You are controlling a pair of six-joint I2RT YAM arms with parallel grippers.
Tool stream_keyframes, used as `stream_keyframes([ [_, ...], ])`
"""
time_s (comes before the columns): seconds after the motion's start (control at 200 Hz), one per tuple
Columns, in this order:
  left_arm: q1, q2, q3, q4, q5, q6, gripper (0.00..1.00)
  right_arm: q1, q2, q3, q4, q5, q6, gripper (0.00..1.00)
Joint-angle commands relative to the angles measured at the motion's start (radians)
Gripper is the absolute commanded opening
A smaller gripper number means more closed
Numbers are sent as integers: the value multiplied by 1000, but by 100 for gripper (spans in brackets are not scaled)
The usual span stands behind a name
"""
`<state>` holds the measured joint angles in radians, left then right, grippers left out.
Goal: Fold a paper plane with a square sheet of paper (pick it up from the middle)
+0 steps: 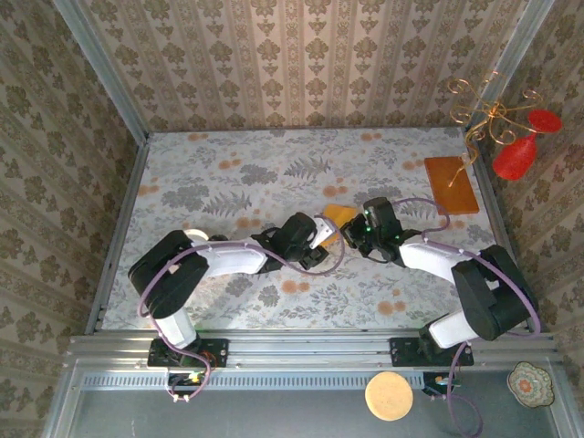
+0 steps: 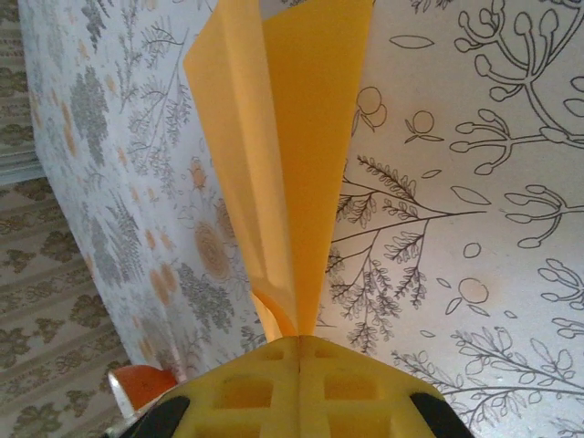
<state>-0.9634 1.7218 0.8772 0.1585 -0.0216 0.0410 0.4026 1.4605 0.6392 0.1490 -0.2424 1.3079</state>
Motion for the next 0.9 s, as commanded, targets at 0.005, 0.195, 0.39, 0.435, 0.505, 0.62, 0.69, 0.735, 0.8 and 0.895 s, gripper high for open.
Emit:
stream_keyframes([
  [0.005, -8, 11, -28, 115, -59, 125, 47, -14, -29, 17, -14, -29, 19, 1],
  [0.195, -15, 50, -24, 152, -46, 158, 48, -19, -26, 16, -3, -43, 29, 1],
  [0.39, -18, 73, -28, 186, -43, 157, 44, -20, -19, 14, 7, -60, 39, 1],
  [0.435, -19, 77, -26, 190, -46, 155, 41, -21, -16, 14, 7, -63, 39, 2],
  [0.505, -19, 84, -27, 197, -47, 152, 36, -21, -14, 14, 7, -66, 40, 2],
  [0.62, -20, 88, -32, 209, -45, 142, 29, -22, -10, 13, 11, -76, 43, 4],
  [0.69, -17, 91, -36, 216, -41, 131, 25, -24, -12, 10, 5, -77, 40, 12],
  [0.735, -15, 93, -38, 218, -33, 123, 23, -29, -17, 9, -7, -75, 34, 23],
  [0.8, -12, 97, -42, 220, -20, 109, 20, -40, -29, 10, -37, -64, 16, 39],
  [0.895, -11, 106, -46, 222, -2, 86, 16, -68, -57, 6, -79, -54, -19, 55],
])
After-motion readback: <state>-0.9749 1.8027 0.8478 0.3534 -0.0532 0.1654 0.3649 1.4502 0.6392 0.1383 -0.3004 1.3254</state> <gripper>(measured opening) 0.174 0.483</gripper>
